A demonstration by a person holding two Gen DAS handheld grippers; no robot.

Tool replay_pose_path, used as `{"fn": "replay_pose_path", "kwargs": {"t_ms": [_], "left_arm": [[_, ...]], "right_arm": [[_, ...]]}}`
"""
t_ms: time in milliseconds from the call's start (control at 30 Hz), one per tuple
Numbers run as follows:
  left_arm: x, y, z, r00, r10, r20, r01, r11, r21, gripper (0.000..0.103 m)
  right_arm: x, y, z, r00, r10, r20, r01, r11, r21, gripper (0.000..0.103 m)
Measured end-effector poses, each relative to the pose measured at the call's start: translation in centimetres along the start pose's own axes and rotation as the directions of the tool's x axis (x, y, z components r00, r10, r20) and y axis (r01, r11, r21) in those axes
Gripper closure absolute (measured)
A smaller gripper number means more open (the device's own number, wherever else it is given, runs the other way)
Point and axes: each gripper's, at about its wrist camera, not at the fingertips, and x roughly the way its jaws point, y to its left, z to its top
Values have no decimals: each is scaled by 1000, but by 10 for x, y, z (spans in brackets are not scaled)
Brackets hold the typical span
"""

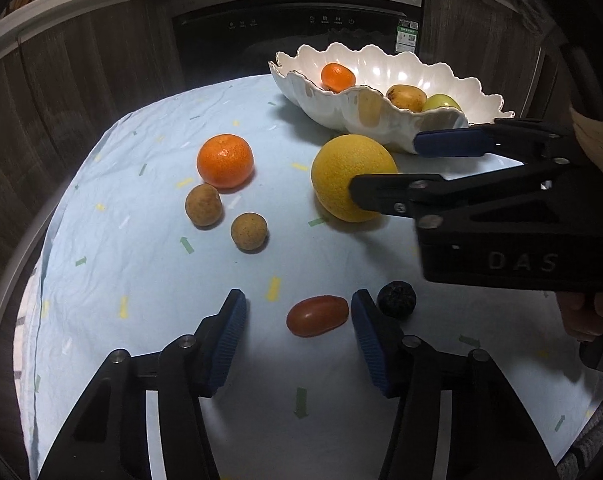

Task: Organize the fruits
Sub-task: 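Grasp a red date with the left tool while the right tool grasps the yellow grapefruit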

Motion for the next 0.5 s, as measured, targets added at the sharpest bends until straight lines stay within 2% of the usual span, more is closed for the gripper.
{"fn": "replay_pose_path", "kwargs": {"t_ms": [333,500], "left_arm": [[-1,-5,-3,1000,-5,18,5,1000,-7,61],[-2,-9,-4,999,-18,26,18,1000,8,72]], "right_arm": [[9,6,4,999,53,2,-53,999,-9,32],[17,8,7,998,69,-9,-69,998,-8,32]]}}
